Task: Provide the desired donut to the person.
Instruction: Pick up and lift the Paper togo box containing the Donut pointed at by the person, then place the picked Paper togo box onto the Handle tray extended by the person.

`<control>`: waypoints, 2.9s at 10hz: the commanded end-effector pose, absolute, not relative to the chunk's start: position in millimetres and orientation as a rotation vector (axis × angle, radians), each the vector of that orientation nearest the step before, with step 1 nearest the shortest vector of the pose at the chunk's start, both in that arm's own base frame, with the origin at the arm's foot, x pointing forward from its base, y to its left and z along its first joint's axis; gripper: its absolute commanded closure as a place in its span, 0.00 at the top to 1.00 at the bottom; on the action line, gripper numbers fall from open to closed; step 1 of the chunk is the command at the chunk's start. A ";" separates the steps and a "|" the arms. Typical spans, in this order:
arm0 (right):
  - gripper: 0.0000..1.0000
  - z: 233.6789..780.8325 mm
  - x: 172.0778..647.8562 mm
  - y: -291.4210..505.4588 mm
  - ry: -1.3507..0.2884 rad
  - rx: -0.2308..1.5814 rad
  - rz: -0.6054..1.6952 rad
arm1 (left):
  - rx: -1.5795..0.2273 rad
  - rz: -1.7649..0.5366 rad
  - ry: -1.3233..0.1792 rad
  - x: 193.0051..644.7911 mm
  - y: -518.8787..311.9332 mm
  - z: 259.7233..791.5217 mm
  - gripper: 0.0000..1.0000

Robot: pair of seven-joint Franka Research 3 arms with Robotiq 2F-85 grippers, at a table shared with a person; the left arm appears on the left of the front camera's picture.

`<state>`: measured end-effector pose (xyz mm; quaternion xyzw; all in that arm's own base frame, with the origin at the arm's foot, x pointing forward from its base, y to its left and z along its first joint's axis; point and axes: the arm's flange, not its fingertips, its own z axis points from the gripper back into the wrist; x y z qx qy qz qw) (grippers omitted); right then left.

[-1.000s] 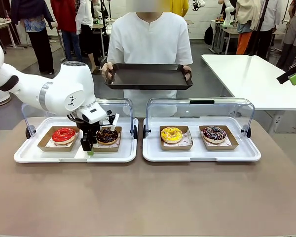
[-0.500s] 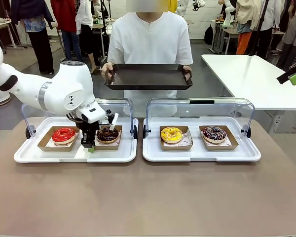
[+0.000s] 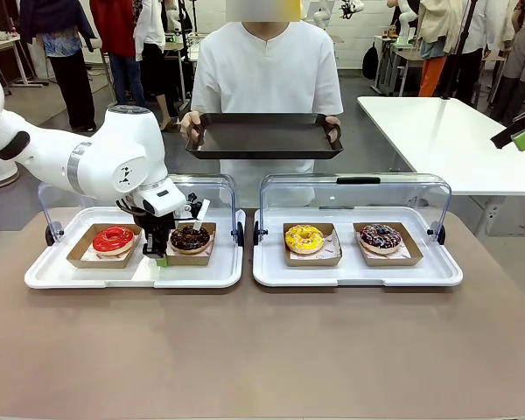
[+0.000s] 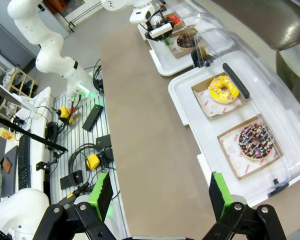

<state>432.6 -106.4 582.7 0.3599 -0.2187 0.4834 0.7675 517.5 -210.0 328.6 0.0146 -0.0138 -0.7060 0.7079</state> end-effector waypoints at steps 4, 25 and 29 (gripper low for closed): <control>1.00 583.7 433.3 -105.8 -0.472 0.782 1.043 | -0.053 -1.600 0.061 459.5 -195.5 420.6 0.00; 1.00 583.7 433.3 -105.8 -0.472 0.782 1.043 | 0.001 -1.567 -0.094 430.7 -186.0 602.3 0.00; 1.00 583.7 433.3 -105.8 -0.472 0.782 1.043 | 0.000 -1.571 -0.096 434.4 -186.3 601.2 0.01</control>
